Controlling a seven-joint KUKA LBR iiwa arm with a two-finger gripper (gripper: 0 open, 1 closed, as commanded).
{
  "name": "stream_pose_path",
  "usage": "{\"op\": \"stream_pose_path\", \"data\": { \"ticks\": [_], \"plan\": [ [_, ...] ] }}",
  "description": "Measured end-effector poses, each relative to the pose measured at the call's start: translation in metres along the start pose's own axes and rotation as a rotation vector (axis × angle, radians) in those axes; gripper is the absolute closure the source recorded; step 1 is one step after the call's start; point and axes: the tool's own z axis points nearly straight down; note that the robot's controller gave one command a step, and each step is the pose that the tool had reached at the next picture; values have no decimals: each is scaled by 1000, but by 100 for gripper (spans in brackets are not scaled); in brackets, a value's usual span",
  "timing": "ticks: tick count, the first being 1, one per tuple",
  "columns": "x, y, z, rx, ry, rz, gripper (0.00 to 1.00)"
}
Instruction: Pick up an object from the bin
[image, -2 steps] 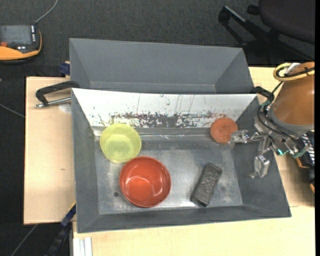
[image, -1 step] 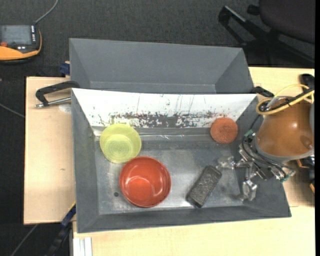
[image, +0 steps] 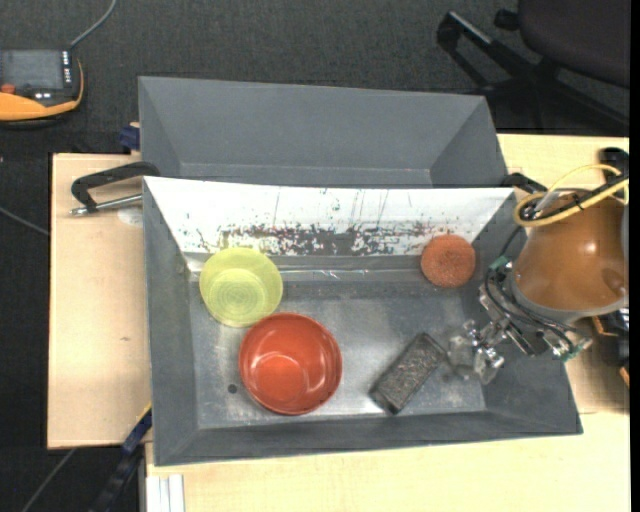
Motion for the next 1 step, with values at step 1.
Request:
{"op": "stream_pose_path", "data": {
  "ticks": [1],
  "plan": [
    [0,0,0,0,0,0,0]
  ]
}}
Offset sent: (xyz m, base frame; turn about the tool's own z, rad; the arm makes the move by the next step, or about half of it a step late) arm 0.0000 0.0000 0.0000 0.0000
